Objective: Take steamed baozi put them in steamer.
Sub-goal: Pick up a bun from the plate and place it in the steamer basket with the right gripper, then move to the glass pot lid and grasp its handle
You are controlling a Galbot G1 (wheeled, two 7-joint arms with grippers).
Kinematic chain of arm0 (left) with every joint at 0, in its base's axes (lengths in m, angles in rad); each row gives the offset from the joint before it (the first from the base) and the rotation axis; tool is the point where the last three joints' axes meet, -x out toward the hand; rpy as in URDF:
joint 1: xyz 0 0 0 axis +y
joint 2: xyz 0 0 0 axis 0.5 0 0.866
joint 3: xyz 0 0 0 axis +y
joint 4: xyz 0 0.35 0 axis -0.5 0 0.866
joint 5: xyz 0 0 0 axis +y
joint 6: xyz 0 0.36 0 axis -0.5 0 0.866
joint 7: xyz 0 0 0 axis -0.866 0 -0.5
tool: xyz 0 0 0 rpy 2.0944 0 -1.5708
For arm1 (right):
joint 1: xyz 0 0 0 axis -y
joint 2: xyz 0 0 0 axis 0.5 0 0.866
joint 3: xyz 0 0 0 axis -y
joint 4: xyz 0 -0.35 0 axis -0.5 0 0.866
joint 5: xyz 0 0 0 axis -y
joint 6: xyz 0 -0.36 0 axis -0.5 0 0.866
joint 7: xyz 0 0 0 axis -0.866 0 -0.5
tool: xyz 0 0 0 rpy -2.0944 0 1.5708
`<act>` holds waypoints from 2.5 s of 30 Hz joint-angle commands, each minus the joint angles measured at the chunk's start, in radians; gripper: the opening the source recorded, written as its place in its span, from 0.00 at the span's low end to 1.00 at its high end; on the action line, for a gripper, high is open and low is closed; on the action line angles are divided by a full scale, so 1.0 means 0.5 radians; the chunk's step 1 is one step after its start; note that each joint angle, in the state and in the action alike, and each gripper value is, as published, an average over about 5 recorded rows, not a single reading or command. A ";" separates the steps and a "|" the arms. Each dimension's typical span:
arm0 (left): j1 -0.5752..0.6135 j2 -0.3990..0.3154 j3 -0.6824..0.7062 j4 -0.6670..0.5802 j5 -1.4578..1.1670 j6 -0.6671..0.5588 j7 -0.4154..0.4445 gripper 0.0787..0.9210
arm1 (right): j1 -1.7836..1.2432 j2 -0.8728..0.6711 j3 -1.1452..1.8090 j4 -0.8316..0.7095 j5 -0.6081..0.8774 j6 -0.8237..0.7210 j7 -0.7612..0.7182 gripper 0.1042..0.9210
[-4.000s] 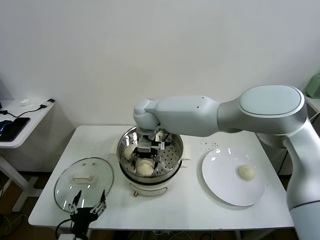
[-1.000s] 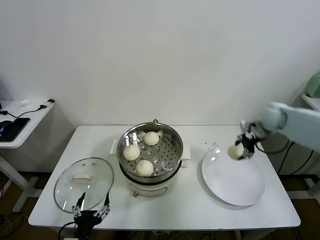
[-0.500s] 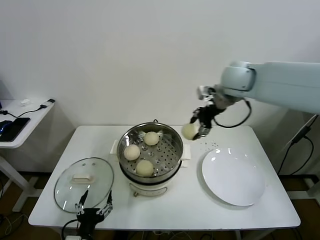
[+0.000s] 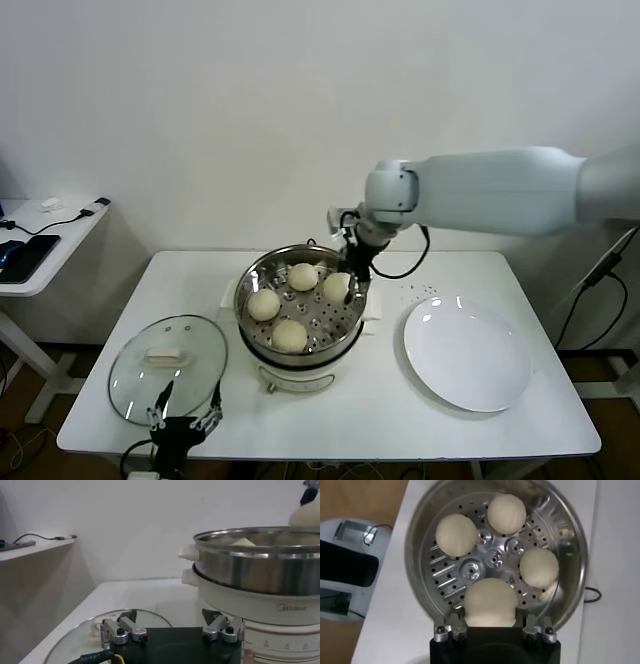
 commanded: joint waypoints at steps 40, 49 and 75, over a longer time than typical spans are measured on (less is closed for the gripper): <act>-0.059 0.013 -0.012 -0.035 -0.198 -0.077 0.005 0.88 | -0.608 -0.880 1.431 0.076 -0.006 0.029 1.046 0.88; -0.136 0.074 -0.055 0.051 -0.102 -0.104 -0.001 0.88 | -1.874 -1.347 2.612 0.371 -0.313 0.162 1.680 0.88; -0.194 0.113 -0.078 0.151 0.135 -0.263 -0.175 0.88 | -4.514 -0.173 4.776 0.708 -0.929 1.105 1.625 0.88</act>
